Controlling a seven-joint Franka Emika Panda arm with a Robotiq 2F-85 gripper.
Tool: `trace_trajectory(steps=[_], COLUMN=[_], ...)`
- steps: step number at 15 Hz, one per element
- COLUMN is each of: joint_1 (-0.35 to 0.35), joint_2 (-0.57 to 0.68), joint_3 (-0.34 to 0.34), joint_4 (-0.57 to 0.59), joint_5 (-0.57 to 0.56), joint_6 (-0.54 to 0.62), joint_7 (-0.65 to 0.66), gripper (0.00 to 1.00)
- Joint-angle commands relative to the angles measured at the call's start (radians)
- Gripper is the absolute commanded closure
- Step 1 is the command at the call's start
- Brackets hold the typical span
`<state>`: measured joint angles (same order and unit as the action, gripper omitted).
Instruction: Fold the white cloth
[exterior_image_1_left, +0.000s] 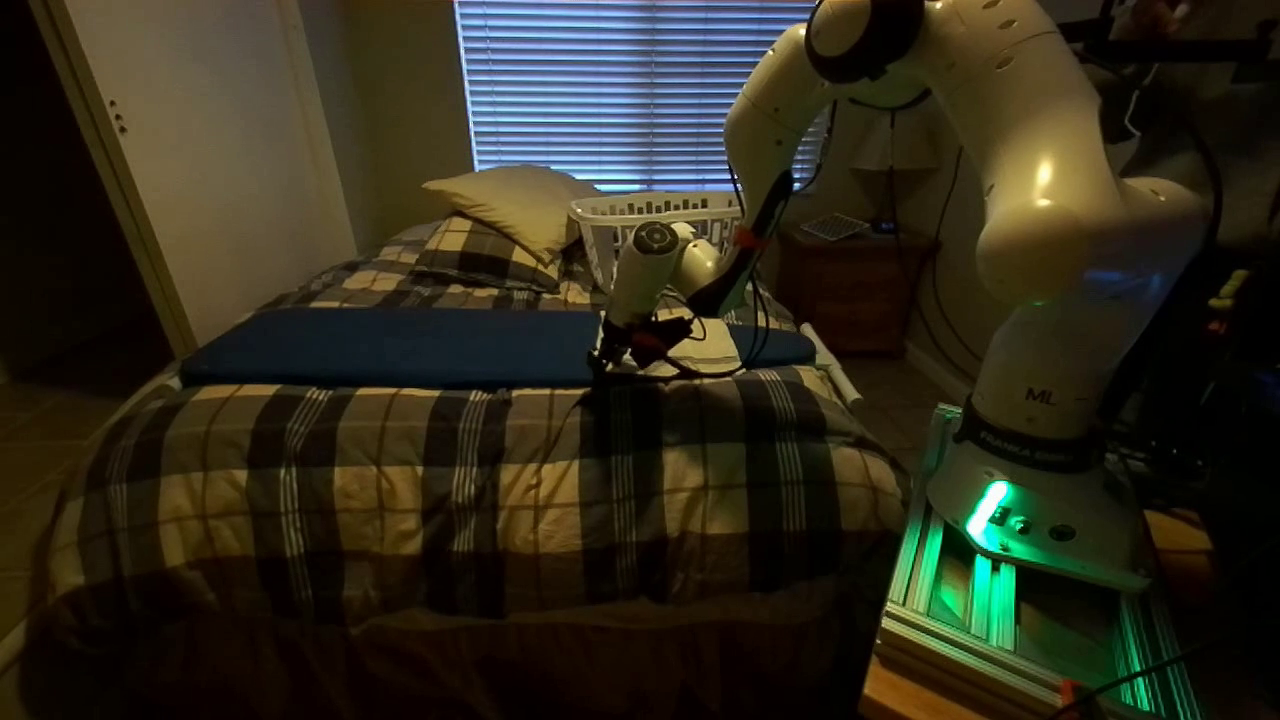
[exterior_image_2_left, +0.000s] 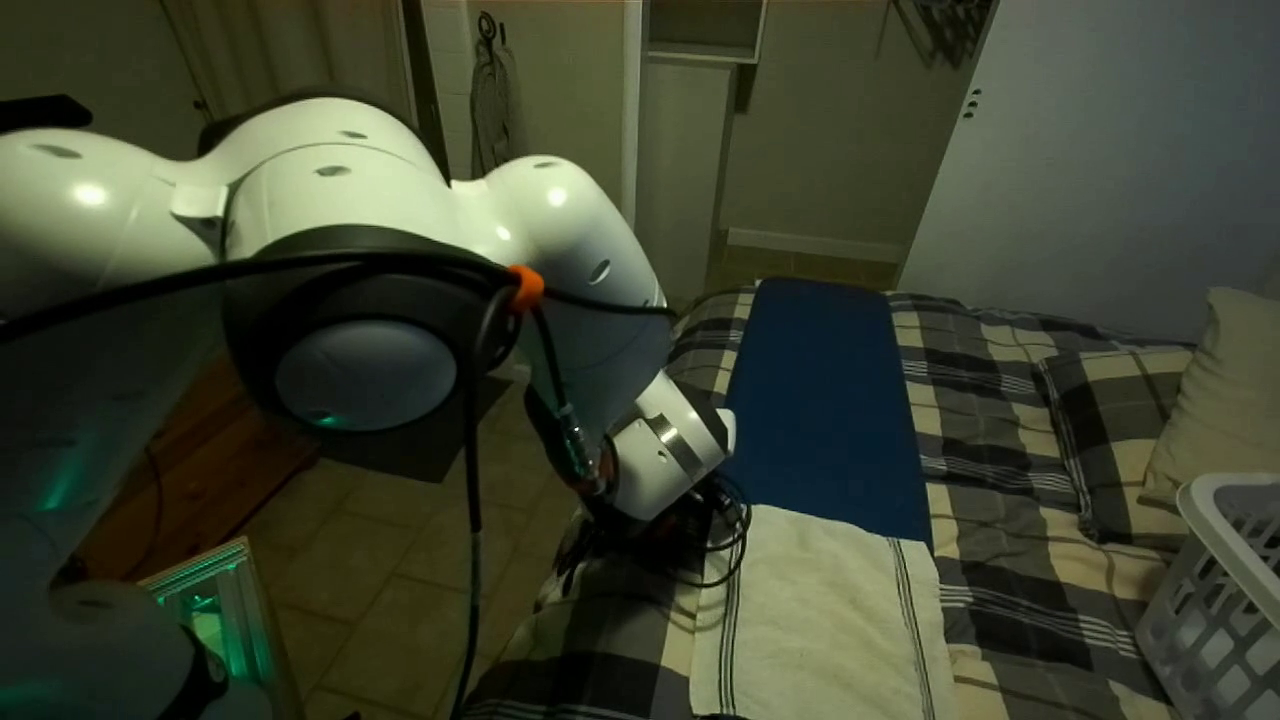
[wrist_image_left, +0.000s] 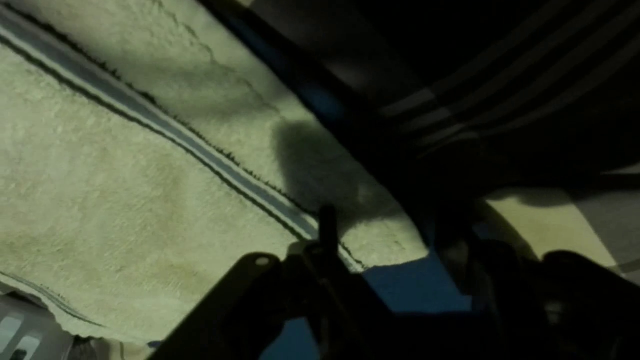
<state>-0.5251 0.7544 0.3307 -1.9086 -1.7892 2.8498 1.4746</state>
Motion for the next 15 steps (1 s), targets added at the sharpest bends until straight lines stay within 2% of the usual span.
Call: trace_trajectory(steps=[1,3,7,8,13,15], joint_1=[0.004,-0.004,-0.026,-0.035,-0.09,-0.083], joint_2=[0.019,0.017,0.008,0.004,0.0,-0.001], joint_3=[-0.01,-0.011,-0.014,-0.016,-0.019,-0.019], joint_4=[0.051,0.054,0.055,0.057,0.09,0.076], joint_5=[-0.138,-0.17,-0.215,-0.226,-0.259,-0.212], joint_6=[-0.011,-0.022,-0.044,-0.044,-0.03,-0.042], joint_7=[0.087,0.108,0.162,0.177,0.24,0.19], gripper=[0.77,0.91,0.98,0.94,0.94,0.93])
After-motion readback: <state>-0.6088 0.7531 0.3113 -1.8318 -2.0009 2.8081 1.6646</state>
